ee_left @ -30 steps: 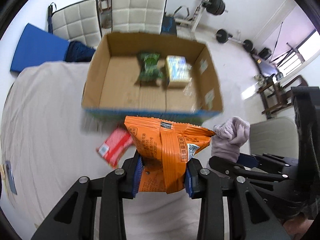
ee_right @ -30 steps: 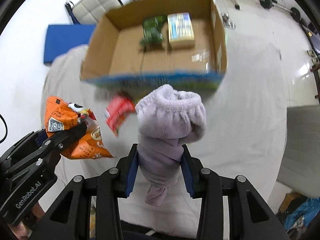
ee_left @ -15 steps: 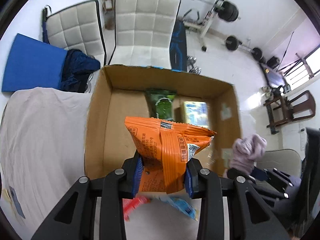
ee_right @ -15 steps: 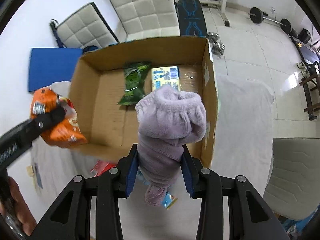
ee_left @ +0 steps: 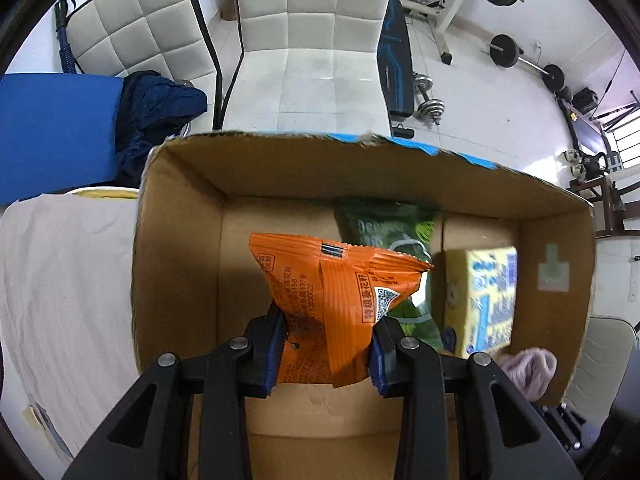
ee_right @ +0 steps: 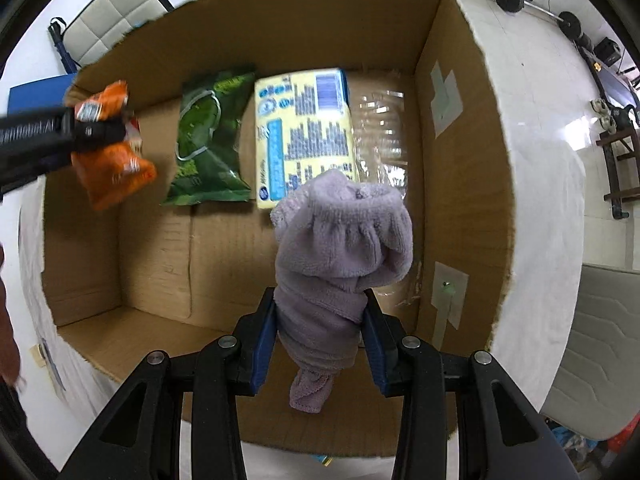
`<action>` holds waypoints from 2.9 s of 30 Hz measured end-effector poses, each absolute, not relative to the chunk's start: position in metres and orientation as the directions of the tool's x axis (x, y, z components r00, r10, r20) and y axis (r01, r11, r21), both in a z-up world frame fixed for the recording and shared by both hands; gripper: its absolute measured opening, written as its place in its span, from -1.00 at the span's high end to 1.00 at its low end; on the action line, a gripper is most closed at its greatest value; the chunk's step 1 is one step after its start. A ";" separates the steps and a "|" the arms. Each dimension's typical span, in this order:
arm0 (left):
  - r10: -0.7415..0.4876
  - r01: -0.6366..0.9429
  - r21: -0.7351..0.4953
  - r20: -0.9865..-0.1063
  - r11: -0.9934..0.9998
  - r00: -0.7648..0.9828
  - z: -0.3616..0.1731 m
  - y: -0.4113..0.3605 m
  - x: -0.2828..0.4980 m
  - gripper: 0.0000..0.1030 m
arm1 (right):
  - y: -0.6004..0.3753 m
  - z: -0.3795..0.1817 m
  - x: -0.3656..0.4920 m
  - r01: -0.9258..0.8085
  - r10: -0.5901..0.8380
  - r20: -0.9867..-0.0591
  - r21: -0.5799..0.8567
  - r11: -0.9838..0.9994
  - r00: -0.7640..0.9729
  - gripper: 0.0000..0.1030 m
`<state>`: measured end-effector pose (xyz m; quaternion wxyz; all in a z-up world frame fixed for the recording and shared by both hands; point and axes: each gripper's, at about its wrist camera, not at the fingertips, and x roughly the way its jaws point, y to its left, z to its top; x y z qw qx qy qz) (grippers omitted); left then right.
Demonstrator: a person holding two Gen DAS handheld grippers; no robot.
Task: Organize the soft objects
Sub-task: 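Carry both items into the box and open both tools, then grasp the red wafer pack with left tool while right tool grasps blue tube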
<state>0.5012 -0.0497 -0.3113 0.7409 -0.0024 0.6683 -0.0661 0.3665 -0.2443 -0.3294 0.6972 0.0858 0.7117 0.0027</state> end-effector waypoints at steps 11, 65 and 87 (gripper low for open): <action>-0.017 0.113 -0.011 -0.998 0.994 0.054 -0.328 -0.051 0.515 0.21 | -0.246 -0.353 0.374 0.150 0.131 -0.989 0.120 0.981 -0.069 -0.09; 0.015 0.111 0.053 -0.948 0.992 0.318 -0.234 0.014 0.271 -0.81 | -0.211 -0.243 0.252 0.041 0.081 -0.989 0.087 0.995 0.125 -1.00; -0.034 0.318 -0.045 -0.999 0.947 -0.039 -0.401 -0.016 0.282 -0.81 | -0.215 -0.390 0.205 0.143 0.110 -0.975 0.083 0.986 -0.193 0.32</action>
